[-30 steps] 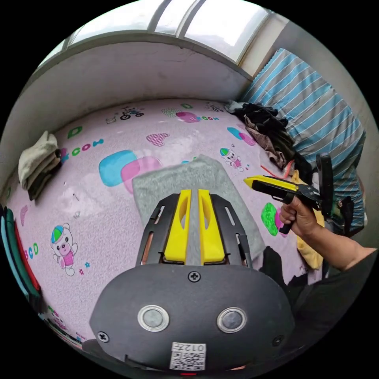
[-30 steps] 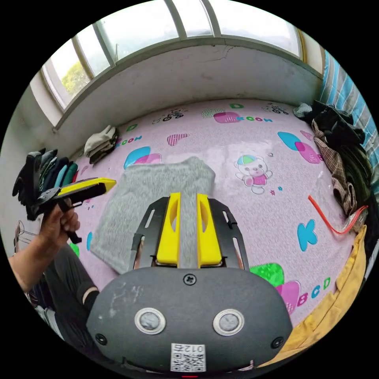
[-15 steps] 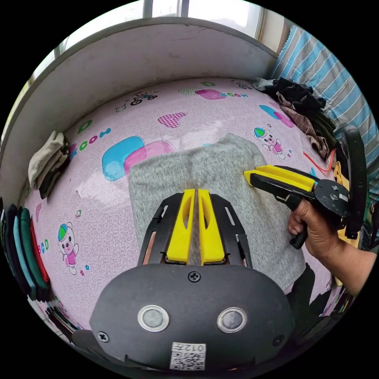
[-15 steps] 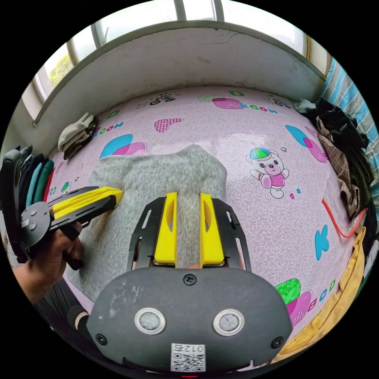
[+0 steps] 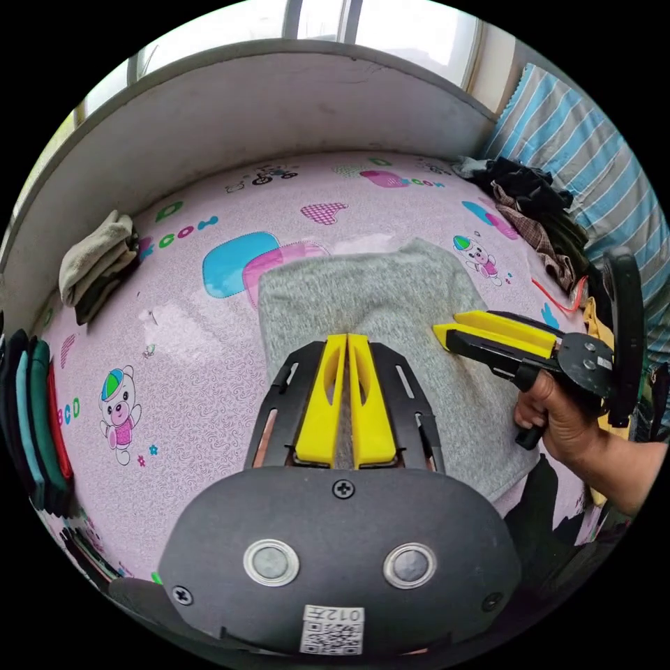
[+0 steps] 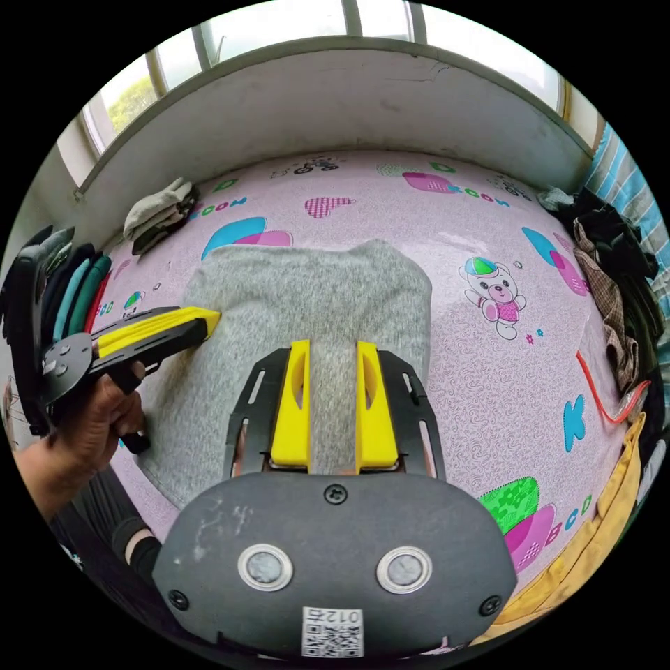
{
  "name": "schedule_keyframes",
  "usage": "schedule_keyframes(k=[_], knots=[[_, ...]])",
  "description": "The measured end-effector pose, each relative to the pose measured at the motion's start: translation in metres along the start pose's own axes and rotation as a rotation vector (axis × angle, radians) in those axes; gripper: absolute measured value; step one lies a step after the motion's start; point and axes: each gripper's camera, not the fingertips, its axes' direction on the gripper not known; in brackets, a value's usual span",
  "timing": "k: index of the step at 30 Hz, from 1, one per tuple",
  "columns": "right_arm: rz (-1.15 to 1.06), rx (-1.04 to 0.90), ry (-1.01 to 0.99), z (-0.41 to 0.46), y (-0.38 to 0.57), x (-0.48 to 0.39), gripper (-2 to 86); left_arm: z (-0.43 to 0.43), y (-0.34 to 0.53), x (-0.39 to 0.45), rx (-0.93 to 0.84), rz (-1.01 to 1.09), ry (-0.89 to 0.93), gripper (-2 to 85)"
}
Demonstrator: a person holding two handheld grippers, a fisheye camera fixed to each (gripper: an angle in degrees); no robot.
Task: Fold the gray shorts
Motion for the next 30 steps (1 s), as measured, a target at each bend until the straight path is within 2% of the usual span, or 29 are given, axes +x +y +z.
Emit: schedule_keyframes(k=[6,8,12,15,20,25,30], knots=[[0.013,-0.015,-0.025,0.003,-0.004,0.026,10.0,0.015,-0.012,0.014,0.011,0.024,-0.054,0.0],[0.009,-0.015,-0.021,0.003,-0.004,0.035,10.0,0.018,-0.017,0.011,0.005,0.008,-0.030,0.1],[0.015,-0.012,-0.034,0.003,-0.005,0.054,9.8,0.017,-0.019,-0.016,-0.041,-0.122,0.143,0.8],[0.071,-0.019,-0.107,0.000,-0.008,0.087,7.3,0.011,-0.007,-0.034,-0.033,-0.166,0.146,1.8],[0.225,-0.085,-0.387,-0.021,0.005,0.186,7.3,0.013,0.014,-0.087,-0.043,-0.211,0.251,5.6],[0.383,-0.156,-0.622,-0.014,0.040,0.284,9.1,0.065,0.021,-0.152,-0.139,-0.378,0.562,10.3],[0.521,-0.212,-0.782,0.010,0.070,0.352,10.6,0.122,0.006,-0.172,-0.203,-0.429,0.647,12.7]])
